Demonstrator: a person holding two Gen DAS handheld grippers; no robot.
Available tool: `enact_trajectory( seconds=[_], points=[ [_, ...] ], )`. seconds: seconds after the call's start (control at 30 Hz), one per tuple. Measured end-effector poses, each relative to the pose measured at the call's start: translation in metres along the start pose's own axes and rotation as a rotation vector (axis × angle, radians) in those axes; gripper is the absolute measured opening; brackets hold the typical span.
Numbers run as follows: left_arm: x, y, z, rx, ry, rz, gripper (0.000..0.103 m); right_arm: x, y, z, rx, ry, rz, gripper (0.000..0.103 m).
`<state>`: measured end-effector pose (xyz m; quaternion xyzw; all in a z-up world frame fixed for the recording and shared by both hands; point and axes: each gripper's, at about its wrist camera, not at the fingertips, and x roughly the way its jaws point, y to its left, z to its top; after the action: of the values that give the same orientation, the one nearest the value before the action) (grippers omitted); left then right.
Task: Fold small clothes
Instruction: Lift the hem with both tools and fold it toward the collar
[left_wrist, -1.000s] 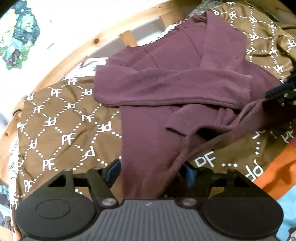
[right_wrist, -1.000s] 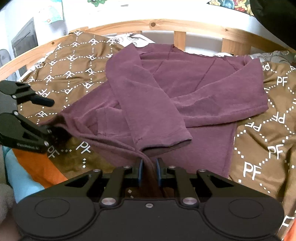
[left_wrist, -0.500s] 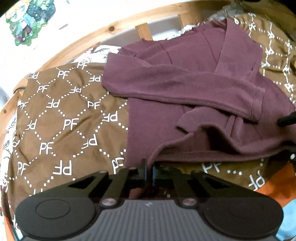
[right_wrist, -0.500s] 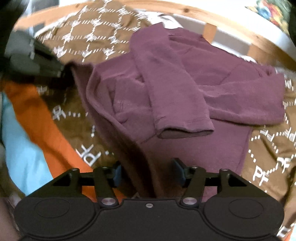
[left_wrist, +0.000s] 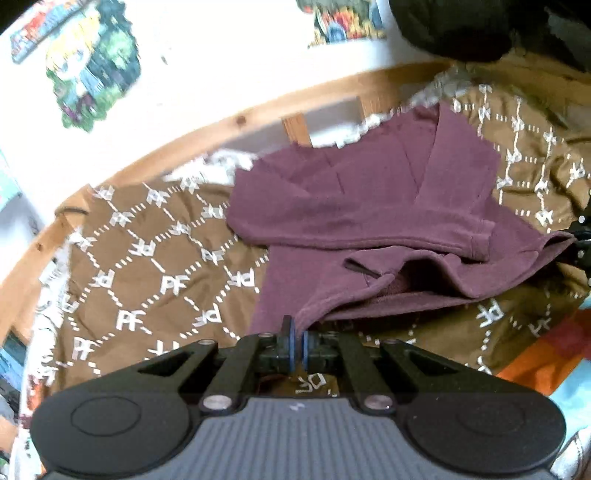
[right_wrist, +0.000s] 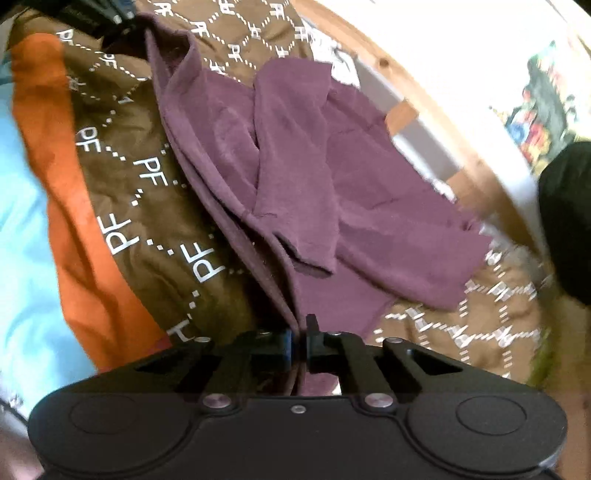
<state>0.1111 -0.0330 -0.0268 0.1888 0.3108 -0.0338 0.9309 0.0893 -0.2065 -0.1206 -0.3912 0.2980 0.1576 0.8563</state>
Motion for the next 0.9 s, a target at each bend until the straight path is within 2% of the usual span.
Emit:
enact_trajectory(
  seconds=[0.2, 0.37, 0.67, 0.77, 0.9],
  points=[
    [-0.050, -0.006, -0.009, -0.035, -0.081, 0.009, 0.003, -0.052, -0.006, -0.005, -0.022, -0.097, -0.090, 0.005],
    [-0.097, -0.008, -0.029, -0.027, -0.091, -0.009, 0.003, -0.109, -0.003, -0.015, -0.030, -0.149, -0.122, 0.004],
    [-0.181, -0.008, -0.062, 0.044, -0.092, -0.091, 0.003, -0.212, 0.016, -0.043, -0.042, -0.126, 0.043, 0.004],
    [-0.184, -0.006, -0.058, 0.041, -0.085, -0.107, 0.003, -0.227, 0.016, -0.045, -0.010, -0.123, 0.080, 0.004],
    [-0.171, -0.004, -0.041, 0.050, -0.103, -0.080, 0.003, -0.221, 0.012, -0.041, -0.002, -0.128, 0.049, 0.004]
  ],
)
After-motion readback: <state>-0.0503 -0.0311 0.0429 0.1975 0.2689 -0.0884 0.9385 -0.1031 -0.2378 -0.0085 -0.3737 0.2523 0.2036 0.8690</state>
